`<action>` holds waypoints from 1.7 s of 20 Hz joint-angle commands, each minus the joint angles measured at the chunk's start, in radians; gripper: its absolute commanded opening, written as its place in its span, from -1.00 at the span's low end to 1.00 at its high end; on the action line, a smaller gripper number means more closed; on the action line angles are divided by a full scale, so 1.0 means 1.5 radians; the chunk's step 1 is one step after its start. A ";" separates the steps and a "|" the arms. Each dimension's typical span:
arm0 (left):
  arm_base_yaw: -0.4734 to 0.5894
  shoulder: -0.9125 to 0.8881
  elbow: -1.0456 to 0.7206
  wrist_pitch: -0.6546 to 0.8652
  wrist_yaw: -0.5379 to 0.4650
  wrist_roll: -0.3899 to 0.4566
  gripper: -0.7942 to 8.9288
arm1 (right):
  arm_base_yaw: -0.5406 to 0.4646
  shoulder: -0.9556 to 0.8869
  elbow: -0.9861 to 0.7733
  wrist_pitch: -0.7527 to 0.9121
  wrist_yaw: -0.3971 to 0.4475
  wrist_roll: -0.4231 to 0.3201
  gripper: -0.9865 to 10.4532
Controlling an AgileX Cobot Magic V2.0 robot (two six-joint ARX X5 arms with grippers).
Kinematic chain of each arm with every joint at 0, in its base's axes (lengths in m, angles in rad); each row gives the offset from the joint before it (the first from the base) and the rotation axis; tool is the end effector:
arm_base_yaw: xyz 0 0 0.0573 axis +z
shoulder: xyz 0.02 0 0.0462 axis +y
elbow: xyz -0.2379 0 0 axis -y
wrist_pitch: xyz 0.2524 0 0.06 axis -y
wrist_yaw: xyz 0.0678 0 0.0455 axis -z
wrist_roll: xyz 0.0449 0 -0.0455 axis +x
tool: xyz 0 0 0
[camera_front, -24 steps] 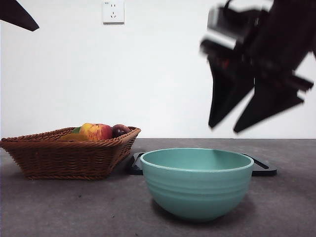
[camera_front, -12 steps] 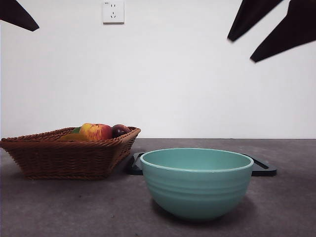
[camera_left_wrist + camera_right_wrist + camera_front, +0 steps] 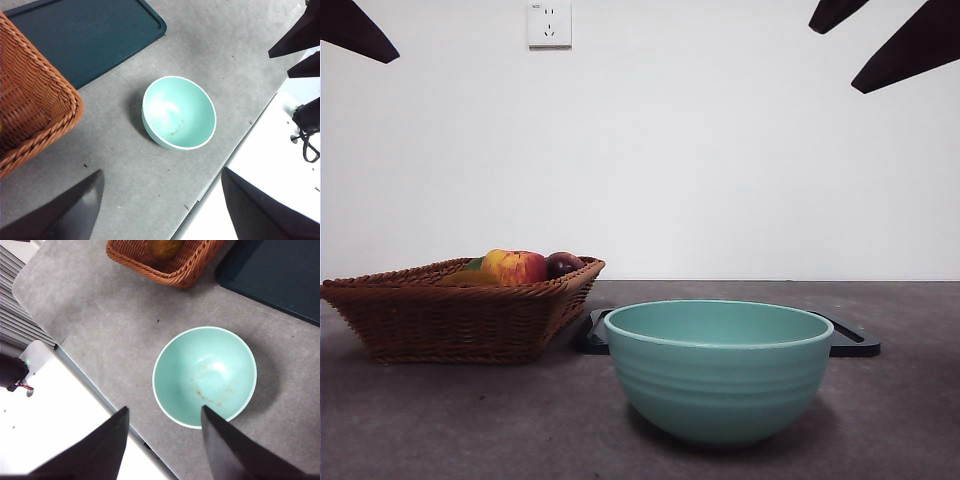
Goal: Pick up the wifruite, put it on the bowl, pick up the plate, put it on desk
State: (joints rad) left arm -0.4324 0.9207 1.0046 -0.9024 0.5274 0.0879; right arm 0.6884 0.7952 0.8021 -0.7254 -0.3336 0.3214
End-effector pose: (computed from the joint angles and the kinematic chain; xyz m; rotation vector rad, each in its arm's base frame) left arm 0.1679 -0.1024 0.2960 0.0360 0.8077 -0.9403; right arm 0.1361 0.1310 0.2625 0.1480 0.8847 0.8457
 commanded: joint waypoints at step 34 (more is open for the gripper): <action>0.025 -0.080 0.010 0.034 0.000 0.023 -0.82 | 0.006 0.005 0.013 0.034 0.000 -0.012 -0.82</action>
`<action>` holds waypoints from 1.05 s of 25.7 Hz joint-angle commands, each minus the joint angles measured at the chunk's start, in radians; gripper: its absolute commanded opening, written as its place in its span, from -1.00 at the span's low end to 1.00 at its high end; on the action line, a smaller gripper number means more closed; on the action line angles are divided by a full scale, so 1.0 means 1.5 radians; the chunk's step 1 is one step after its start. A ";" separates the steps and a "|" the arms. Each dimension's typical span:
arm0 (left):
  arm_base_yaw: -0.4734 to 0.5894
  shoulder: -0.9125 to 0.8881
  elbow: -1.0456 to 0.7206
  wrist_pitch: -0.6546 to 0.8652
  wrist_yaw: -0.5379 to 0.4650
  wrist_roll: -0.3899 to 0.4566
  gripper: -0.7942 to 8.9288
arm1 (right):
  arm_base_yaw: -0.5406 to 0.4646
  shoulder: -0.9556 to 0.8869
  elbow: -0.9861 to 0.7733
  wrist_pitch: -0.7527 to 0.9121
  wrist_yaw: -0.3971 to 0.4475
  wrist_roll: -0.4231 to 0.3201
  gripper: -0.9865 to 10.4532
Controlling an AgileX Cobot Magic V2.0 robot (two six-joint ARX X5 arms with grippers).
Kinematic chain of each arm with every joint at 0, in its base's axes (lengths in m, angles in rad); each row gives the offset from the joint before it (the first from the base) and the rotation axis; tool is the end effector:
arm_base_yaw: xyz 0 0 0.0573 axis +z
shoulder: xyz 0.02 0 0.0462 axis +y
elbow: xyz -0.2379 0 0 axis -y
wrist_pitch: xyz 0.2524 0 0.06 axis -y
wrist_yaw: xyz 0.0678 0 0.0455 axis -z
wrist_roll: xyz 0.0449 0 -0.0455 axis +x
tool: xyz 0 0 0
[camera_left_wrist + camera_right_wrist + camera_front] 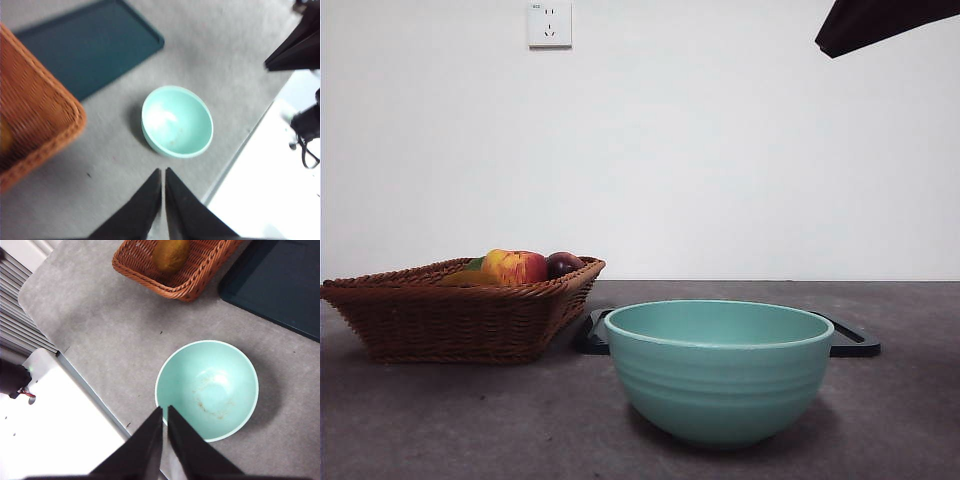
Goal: Pick up the wifruite, put it on the bowl, pick up the plate, put it on desk
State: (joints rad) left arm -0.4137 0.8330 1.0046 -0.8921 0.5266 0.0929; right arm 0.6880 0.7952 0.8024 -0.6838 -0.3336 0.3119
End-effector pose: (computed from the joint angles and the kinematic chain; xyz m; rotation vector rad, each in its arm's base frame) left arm 0.1544 -0.0924 0.3114 0.0400 0.7030 -0.9317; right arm 0.1385 0.1329 0.2662 0.1490 0.8391 0.8614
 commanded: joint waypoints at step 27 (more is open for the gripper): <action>0.264 -0.449 -0.451 0.547 -0.232 0.040 -0.82 | 0.006 0.005 0.012 0.007 0.000 -0.006 -0.82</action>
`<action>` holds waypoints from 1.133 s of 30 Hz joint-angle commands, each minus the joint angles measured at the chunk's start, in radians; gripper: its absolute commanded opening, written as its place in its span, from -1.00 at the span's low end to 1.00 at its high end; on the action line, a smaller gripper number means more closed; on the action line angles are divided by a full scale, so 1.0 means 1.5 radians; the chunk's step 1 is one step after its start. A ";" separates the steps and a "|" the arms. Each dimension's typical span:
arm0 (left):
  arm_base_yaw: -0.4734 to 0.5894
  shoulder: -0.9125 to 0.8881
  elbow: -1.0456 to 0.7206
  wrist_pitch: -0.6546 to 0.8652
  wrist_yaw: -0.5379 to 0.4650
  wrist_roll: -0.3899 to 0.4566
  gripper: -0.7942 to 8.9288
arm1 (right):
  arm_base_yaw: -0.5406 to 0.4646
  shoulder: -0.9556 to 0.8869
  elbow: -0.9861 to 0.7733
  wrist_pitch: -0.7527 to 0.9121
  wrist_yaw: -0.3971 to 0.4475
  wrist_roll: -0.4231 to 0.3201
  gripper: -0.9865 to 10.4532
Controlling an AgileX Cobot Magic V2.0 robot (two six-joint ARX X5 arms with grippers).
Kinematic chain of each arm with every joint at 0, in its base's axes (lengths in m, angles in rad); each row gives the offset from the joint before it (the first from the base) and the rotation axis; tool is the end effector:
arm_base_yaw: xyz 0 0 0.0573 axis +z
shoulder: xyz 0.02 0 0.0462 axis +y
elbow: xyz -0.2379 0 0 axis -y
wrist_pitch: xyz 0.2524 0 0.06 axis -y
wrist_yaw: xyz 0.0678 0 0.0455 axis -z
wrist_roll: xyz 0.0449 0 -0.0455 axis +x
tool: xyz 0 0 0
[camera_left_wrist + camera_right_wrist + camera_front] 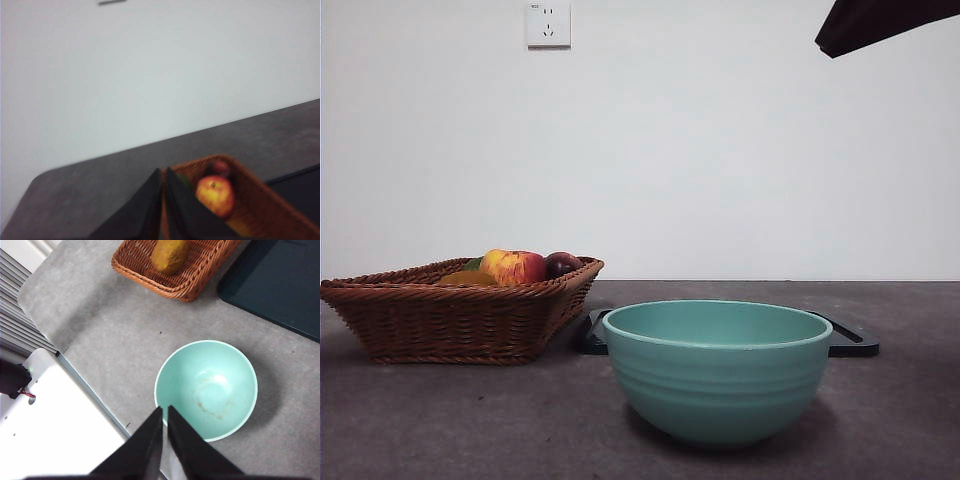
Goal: Pick up the wifruite, put it on the bowl, pick up the plate, put it on desk
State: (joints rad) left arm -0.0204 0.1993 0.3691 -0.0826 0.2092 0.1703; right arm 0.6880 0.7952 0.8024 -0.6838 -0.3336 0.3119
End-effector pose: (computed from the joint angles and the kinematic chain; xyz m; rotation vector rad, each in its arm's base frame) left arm 0.1365 -0.0121 0.2621 0.1777 -0.1063 -0.2215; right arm 0.1385 0.1329 0.2662 0.1490 0.8391 0.8614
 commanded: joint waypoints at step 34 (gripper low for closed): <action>0.019 -0.131 -0.239 -0.070 -0.111 -0.050 -0.82 | 0.006 0.005 0.012 0.007 0.000 -0.006 -0.82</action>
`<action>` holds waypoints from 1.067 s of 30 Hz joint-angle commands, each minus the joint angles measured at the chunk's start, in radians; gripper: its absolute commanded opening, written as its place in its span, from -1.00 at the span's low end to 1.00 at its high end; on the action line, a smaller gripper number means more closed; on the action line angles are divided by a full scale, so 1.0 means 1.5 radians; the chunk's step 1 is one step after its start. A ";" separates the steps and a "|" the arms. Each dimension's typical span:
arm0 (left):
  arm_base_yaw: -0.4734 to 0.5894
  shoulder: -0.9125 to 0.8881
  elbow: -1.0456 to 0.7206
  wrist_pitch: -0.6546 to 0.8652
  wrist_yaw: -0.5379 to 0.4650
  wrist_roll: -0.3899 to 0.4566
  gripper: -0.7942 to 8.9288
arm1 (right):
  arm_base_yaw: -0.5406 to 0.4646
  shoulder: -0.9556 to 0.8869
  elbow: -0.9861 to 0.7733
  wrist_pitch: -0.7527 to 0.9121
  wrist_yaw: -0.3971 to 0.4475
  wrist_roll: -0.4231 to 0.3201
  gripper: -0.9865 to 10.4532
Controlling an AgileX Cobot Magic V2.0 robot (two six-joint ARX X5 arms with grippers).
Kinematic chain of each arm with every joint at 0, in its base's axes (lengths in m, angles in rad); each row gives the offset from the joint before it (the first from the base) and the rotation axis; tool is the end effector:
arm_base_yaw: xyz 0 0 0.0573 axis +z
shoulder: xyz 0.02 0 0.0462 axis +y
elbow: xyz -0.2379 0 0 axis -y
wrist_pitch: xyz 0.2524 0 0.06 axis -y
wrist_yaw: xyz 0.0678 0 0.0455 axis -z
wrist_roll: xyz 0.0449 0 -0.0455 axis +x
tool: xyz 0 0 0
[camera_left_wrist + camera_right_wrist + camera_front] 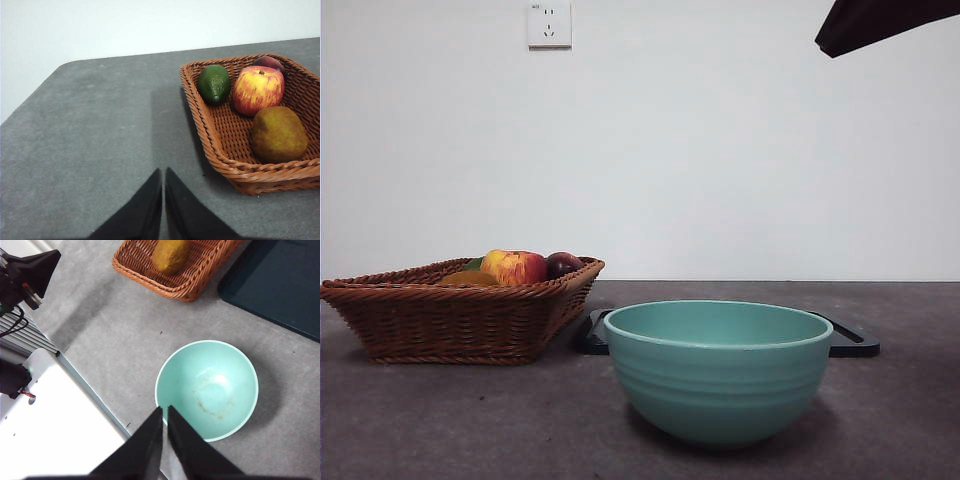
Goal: Pick up the wifruite, put it on the bowl, pick up the plate, put it on desk
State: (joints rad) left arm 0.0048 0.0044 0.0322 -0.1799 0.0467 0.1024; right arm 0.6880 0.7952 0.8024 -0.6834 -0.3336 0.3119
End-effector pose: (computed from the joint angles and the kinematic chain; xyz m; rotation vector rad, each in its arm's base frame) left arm 0.1441 -0.0014 0.1545 0.0983 0.1498 -0.0496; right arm 0.1385 0.1329 0.2662 0.1491 0.8387 0.8615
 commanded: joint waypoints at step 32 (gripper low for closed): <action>0.002 -0.001 -0.014 -0.005 -0.002 -0.005 -0.82 | -0.006 -0.020 0.012 0.007 0.009 -0.062 -0.82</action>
State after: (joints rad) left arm 0.0048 0.0048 0.0322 -0.1799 0.0467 0.1024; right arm 0.6785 0.7731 0.8024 -0.6834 -0.3279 0.2802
